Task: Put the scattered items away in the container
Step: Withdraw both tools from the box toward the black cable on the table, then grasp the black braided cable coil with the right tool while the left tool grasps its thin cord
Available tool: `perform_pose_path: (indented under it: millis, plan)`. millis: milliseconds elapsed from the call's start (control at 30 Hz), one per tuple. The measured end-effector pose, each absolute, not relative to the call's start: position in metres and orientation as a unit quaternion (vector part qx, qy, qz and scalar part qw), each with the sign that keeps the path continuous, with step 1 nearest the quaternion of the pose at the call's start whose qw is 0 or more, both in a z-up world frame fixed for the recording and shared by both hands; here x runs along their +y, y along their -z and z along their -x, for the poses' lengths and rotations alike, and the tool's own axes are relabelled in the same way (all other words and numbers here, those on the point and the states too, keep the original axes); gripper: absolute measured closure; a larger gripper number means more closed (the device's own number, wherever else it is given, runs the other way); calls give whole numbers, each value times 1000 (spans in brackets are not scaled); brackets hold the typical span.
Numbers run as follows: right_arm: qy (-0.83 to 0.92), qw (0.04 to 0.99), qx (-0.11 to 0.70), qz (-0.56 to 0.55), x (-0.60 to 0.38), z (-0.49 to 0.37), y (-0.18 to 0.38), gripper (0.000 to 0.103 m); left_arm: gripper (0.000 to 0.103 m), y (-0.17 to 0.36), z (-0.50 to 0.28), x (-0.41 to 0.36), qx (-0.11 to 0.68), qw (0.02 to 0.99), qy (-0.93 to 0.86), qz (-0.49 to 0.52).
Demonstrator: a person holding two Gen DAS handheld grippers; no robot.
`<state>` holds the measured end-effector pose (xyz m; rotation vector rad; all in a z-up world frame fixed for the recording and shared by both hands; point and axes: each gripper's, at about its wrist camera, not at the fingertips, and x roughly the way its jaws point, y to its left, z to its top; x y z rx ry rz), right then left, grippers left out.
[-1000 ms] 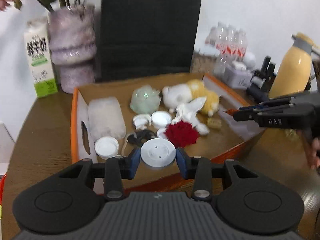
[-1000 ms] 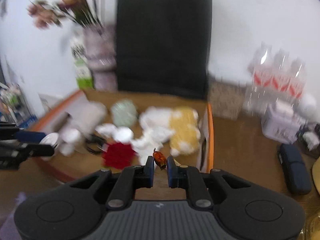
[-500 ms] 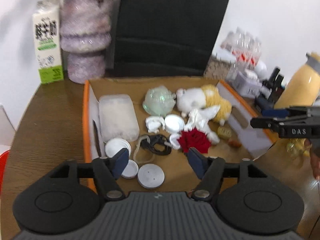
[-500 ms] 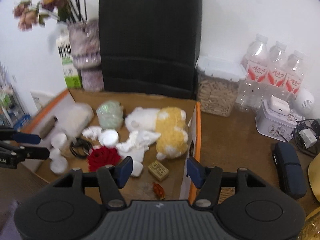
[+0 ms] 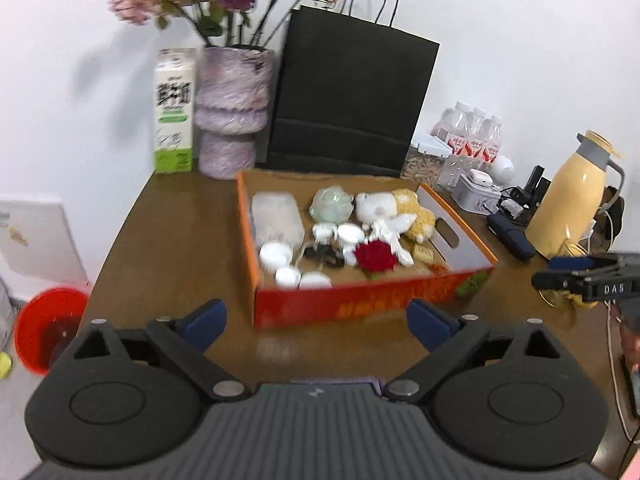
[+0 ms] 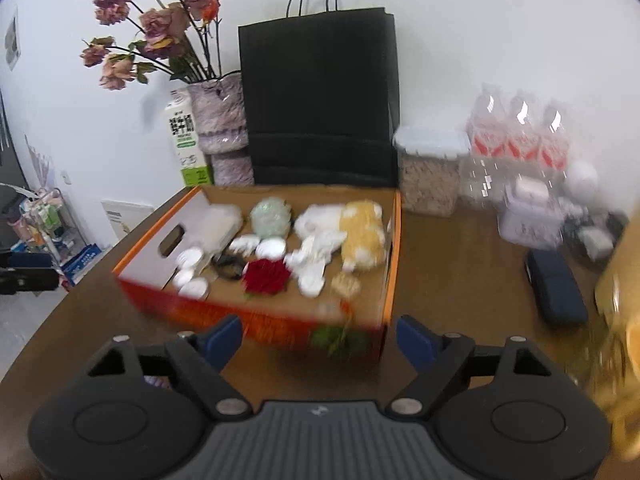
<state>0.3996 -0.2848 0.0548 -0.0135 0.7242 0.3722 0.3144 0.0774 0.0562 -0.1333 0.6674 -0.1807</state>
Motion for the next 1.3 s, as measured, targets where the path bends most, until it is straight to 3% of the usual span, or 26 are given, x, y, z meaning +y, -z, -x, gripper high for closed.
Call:
perform_pose_path:
  millis: [267, 500, 667, 1133, 1233, 1300]
  plan:
    - [-181, 909, 375, -7, -285, -303, -13, 17, 2, -19, -215, 60, 289, 947, 92, 107]
    - [-179, 897, 401, -52, -272, -240, 21, 17, 2, 21, -180, 10, 364, 922, 109, 73]
    - [-184, 895, 405, -45, -255, -204, 32, 17, 2, 22, -148, -15, 354, 922, 151, 49]
    - [-153, 921, 359, -1, -241, -180, 45, 10, 3, 25, -138, -19, 345, 926, 136, 70]
    - [-136, 932, 336, -11, -240, -203, 47, 9, 8, 21, -156, -23, 306, 943, 112, 74]
    - [-132, 936, 327, -12, -237, -218, 49, 9, 21, 19, -174, -30, 298, 946, 114, 58]
